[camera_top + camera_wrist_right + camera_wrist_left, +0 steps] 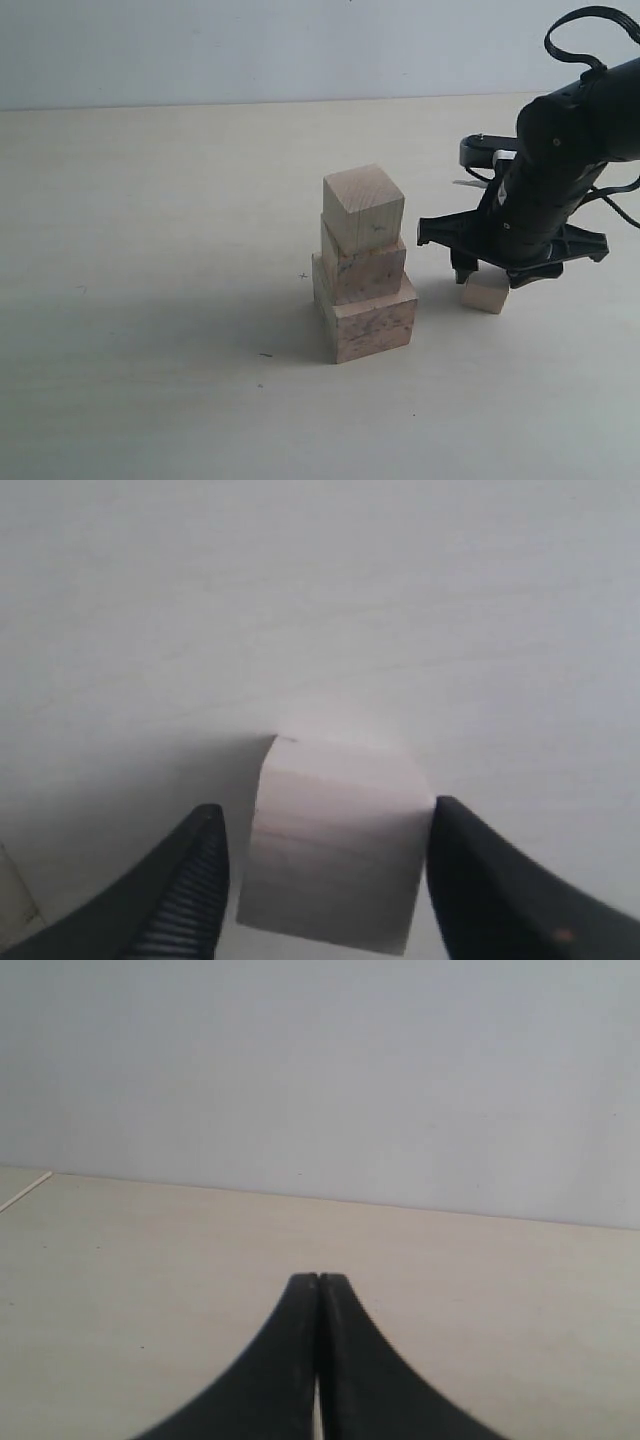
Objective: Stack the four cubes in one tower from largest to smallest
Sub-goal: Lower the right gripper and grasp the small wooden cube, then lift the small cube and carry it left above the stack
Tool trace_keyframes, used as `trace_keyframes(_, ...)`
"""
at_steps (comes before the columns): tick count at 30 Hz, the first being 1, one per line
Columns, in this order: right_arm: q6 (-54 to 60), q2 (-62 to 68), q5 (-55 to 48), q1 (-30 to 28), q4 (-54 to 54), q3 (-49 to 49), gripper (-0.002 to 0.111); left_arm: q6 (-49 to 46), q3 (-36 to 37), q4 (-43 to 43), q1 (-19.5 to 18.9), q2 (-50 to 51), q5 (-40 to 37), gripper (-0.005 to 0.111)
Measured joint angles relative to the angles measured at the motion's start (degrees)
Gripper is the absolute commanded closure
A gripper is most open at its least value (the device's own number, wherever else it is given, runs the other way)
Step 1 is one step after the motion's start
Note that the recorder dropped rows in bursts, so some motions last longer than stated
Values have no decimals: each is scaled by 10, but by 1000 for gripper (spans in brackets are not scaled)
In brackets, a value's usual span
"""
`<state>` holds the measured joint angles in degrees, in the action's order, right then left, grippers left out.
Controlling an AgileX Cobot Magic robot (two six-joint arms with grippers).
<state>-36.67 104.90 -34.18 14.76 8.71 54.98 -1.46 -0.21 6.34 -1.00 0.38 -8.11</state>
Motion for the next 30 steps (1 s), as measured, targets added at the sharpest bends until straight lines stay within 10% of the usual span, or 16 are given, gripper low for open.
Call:
trace_keyframes(13, 105, -89, 1, 0, 0, 0, 106, 0, 0, 0, 0, 0, 0, 107)
trace_keyframes(30, 322, -376, -165, 12, -145, 65, 108, 0, 0, 0, 0, 0, 0, 107)
